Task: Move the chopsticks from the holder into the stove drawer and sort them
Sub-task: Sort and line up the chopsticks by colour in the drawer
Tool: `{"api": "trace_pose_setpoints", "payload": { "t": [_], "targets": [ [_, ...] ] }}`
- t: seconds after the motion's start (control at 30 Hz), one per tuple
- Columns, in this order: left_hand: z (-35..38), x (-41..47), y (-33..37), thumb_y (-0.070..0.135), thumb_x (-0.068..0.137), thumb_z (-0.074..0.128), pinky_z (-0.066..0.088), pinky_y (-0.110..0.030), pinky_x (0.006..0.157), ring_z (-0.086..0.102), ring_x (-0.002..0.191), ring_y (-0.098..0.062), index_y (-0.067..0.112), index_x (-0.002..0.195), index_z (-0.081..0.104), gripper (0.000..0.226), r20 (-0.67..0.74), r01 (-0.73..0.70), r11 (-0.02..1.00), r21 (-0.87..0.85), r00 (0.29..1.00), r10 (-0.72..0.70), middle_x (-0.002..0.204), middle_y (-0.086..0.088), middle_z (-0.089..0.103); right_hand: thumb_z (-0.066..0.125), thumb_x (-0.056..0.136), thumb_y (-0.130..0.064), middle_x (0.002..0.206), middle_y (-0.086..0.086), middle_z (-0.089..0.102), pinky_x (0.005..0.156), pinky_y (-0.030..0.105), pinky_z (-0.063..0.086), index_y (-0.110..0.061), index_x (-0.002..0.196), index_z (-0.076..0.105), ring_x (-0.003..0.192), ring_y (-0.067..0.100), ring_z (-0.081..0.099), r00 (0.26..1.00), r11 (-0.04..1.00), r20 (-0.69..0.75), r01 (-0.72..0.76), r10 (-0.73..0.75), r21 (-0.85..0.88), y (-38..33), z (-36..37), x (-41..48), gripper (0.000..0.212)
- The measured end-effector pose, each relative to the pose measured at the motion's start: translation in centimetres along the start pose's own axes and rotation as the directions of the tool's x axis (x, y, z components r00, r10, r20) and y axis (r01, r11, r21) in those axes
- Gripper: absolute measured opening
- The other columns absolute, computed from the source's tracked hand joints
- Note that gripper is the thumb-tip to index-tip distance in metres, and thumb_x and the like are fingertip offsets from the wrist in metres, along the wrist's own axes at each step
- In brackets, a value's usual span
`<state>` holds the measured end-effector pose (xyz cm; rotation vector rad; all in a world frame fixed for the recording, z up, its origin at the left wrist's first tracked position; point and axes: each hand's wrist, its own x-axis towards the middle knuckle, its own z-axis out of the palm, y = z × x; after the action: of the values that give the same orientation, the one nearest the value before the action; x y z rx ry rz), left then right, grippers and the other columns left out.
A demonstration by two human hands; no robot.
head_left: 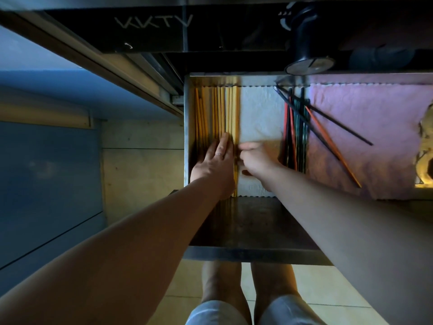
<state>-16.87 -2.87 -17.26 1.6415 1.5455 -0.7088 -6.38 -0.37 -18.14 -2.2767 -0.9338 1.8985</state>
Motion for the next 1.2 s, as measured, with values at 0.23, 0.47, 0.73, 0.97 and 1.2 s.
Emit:
{"api": "trace_pose_setpoints", "payload": {
  "t": [0.23,0.47,0.73,0.97,1.2],
  "targets": [
    [0.7,0.2,0.3,0.012,0.094,0.049,0.018,-0.048,0.117,-0.023,0.147,-0.017,0.028,0.152,-0.02,0.091,-0.001,-0.022,1.0,0.02,1.0,0.022,0.152,0.01,-0.041,0.044,0.098,-0.015,0.133,-0.001,0.058,0.099,0.04,0.05,-0.024,0.126,0.062,0.119,0.02,0.056,0.994,0.999,-0.101,0.038,-0.039,-0.014,0.7,-0.7,0.3,0.035],
    [0.3,0.1,0.2,0.02,0.095,0.052,0.021,-0.049,0.116,-0.018,0.148,-0.019,0.03,0.153,-0.018,0.091,0.026,0.02,1.0,-0.001,0.999,-0.019,0.153,0.008,-0.041,0.045,0.098,-0.016,0.133,0.0,0.058,0.1,0.041,0.049,-0.023,0.127,0.062,0.119,0.02,0.055,0.994,0.997,-0.082,0.071,-0.073,-0.02,0.3,-0.8,0.1,0.034],
    [-0.9,-0.2,0.6,0.022,0.096,0.055,0.024,-0.048,0.116,0.003,0.15,-0.031,0.02,0.154,-0.017,0.092,0.04,0.221,0.954,-0.203,0.975,-0.217,0.16,-0.006,-0.026,0.042,0.097,-0.012,0.139,0.001,0.052,0.108,0.042,0.041,-0.02,0.135,0.053,0.127,0.021,0.049,0.997,0.997,-0.022,0.068,-0.069,-0.045,0.0,-0.5,0.2,0.04],
    [-2.1,0.2,1.4,0.021,0.098,0.049,0.02,-0.044,0.117,0.006,0.149,-0.032,0.007,0.155,-0.003,0.078,0.05,0.319,0.864,-0.388,0.944,-0.326,0.162,-0.009,-0.017,0.04,0.099,-0.013,0.111,-0.005,0.056,0.092,0.038,0.054,-0.025,0.136,0.05,0.082,0.006,0.055,1.0,1.0,0.004,0.011,-0.012,0.018,0.4,-0.8,0.3,0.041],
    [-2.8,0.4,1.6,0.019,0.095,0.054,0.026,-0.042,0.115,0.014,0.146,-0.034,0.004,0.152,0.015,0.071,0.011,0.318,0.834,-0.452,0.936,-0.351,0.162,-0.012,-0.009,0.045,0.095,-0.018,0.124,0.005,0.059,0.09,0.044,0.055,-0.019,0.137,0.049,0.091,0.015,0.059,0.999,0.999,-0.013,-0.033,0.033,0.003,0.3,-0.5,0.3,0.043]
  ]
}}
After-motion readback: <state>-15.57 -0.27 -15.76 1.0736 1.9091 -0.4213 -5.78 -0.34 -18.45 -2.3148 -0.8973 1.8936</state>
